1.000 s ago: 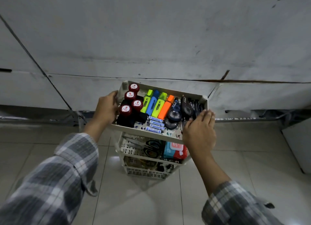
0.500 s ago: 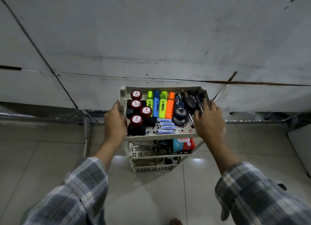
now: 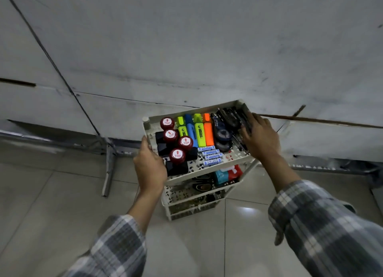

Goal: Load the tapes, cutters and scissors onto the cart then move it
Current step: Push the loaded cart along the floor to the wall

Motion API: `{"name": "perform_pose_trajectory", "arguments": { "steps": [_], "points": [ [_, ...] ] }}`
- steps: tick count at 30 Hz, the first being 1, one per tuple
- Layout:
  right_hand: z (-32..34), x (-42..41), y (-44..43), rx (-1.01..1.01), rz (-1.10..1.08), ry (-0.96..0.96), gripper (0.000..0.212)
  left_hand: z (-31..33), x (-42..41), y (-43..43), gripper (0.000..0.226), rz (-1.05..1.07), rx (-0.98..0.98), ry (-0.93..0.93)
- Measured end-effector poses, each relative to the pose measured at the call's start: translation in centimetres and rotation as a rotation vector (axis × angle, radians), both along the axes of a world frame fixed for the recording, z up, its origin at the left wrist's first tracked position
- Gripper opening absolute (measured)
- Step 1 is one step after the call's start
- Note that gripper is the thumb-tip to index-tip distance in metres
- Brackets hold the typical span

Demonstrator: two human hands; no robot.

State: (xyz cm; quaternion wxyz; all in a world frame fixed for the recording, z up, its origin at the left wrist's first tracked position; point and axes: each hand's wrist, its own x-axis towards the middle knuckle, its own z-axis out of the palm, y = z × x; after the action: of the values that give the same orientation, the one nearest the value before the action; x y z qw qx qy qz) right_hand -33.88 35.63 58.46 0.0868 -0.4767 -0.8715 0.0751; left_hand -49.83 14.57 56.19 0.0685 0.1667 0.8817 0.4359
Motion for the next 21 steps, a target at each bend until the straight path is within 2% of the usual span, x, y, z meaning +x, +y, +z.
{"name": "perform_pose_trajectory", "arguments": {
  "steps": [4,10,15,18,21],
  "points": [
    [0.2,-0.2,1.7,-0.010,0.040,0.009,0.054,0.0,0.8,1.0,0.042,0.051,0.010,-0.009],
    [-0.3,0.6,1.6,-0.019,-0.014,0.007,0.054,0.4,-0.8,2.6,0.031,-0.019,0.001,0.041],
    [-0.7,0.4,0.2,-0.022,-0.113,0.079,0.053,0.9,-4.2,4.1,0.024,-0.172,-0.036,0.070],
    [-1.5,-1.3,-1.8,-0.002,-0.200,0.120,0.054,1.8,-7.4,4.8,0.036,-0.275,-0.048,0.044],
    [-2.0,-3.1,-2.8,0.017,-0.304,0.148,0.054,2.4,-10.2,5.9,0.040,-0.393,-0.140,0.119]
  ]
}}
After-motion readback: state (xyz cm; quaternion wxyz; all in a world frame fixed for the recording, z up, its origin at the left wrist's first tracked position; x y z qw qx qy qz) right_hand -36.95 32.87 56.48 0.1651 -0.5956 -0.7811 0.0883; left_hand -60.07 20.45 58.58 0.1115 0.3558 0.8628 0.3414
